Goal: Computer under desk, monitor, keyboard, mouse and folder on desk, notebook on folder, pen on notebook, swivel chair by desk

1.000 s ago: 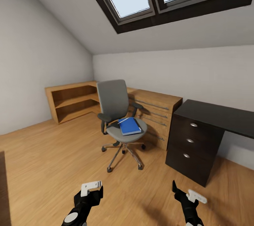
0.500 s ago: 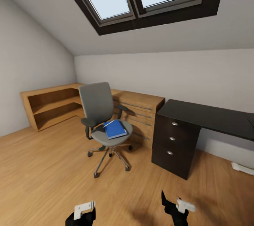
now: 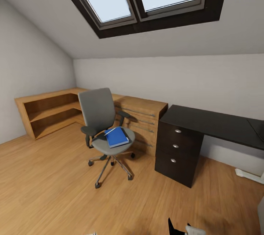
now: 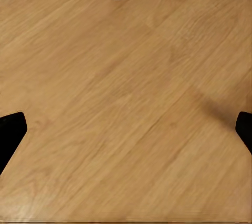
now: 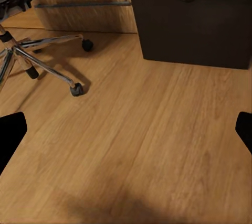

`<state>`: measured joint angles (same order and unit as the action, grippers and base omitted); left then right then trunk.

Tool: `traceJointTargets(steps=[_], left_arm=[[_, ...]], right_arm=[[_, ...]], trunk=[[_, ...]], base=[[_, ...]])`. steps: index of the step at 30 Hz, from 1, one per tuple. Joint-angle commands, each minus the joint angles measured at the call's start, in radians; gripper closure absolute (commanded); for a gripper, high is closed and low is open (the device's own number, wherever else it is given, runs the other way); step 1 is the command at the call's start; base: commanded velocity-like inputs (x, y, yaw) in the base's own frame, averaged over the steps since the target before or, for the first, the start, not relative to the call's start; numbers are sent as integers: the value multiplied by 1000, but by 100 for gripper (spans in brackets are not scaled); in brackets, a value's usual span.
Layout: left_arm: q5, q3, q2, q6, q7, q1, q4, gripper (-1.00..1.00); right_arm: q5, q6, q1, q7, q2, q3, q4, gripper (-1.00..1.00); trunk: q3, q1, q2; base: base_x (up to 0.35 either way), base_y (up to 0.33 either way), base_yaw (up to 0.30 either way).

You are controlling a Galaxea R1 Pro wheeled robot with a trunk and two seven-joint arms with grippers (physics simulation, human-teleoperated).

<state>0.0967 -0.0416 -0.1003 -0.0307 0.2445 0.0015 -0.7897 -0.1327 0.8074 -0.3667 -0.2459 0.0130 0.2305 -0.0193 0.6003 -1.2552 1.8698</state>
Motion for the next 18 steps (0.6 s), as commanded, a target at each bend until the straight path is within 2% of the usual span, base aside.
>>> traceJointTargets(steps=[1, 18], left_arm=[[10, -5, 1, -3, 6, 0, 4, -100], [13, -6, -1, -6, 7, 0, 81, -100]], right_arm=[[-10, 3, -1, -10, 0, 3, -2, -100], [-10, -1, 0, -10, -1, 3, -2, -100]], trunk=[[-2, 4, -7], [-56, 69, -126]], base=[[0, 0, -1], [0, 0, 0]])
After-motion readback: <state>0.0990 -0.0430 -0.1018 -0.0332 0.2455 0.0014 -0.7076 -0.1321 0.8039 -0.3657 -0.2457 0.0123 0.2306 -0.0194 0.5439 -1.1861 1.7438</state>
